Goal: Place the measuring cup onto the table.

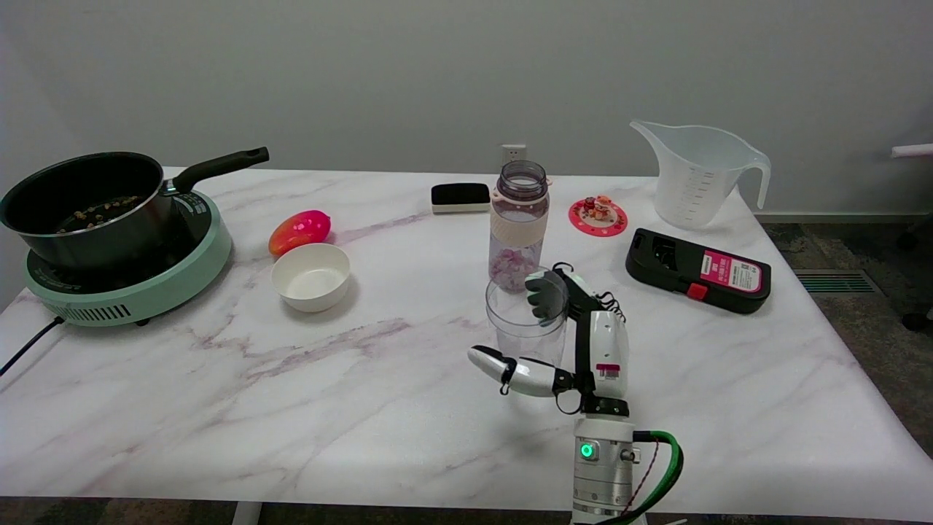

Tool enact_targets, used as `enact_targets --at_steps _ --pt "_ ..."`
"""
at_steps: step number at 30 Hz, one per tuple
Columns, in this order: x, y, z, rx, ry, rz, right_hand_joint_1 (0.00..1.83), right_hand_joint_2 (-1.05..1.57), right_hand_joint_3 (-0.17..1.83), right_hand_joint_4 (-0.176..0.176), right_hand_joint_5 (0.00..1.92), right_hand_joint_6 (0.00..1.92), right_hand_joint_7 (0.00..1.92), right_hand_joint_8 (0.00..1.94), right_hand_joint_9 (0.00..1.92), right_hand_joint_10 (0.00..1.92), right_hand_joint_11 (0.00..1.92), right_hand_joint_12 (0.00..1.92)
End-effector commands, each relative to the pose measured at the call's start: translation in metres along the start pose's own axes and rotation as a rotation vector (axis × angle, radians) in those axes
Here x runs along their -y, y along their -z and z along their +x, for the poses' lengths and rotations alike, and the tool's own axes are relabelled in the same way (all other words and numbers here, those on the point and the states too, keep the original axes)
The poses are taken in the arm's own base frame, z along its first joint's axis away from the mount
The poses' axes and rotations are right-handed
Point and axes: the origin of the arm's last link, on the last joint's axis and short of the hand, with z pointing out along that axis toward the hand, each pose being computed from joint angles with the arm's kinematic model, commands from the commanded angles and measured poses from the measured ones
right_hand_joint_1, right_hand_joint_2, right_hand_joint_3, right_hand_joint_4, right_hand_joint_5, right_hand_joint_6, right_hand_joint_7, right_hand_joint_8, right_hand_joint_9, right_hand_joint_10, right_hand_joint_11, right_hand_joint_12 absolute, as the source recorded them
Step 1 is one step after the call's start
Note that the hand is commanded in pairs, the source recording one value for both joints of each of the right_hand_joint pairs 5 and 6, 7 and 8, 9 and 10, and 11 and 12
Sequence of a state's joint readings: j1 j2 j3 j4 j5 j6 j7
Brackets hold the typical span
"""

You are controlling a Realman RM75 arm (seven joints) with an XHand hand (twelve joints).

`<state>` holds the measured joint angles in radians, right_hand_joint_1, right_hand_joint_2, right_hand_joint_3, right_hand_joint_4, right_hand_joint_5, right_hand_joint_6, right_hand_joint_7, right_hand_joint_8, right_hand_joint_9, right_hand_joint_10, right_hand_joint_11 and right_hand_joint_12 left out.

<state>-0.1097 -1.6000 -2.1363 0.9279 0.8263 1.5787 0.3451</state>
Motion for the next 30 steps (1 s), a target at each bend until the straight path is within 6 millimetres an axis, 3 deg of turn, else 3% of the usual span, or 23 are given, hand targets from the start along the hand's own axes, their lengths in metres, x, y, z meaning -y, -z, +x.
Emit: enact_targets --at_steps 1,20,30 --pt "-0.013 0.003 -0.010 0.041 -0.118 -0.048 1.21 1.57 0.30 0.000 1.92 1.92 1.74 1.74 1.51 1.51 1.34 1.34" --pt "-0.031 -0.026 -0.018 0.039 -0.004 0.031 1.21 1.57 0.29 0.000 1.92 1.92 1.74 1.74 1.49 1.49 1.33 1.33" --pt "-0.035 -0.026 -0.017 0.030 0.010 0.024 1.21 1.57 0.30 0.000 1.92 1.92 1.73 1.73 1.49 1.49 1.33 1.33"
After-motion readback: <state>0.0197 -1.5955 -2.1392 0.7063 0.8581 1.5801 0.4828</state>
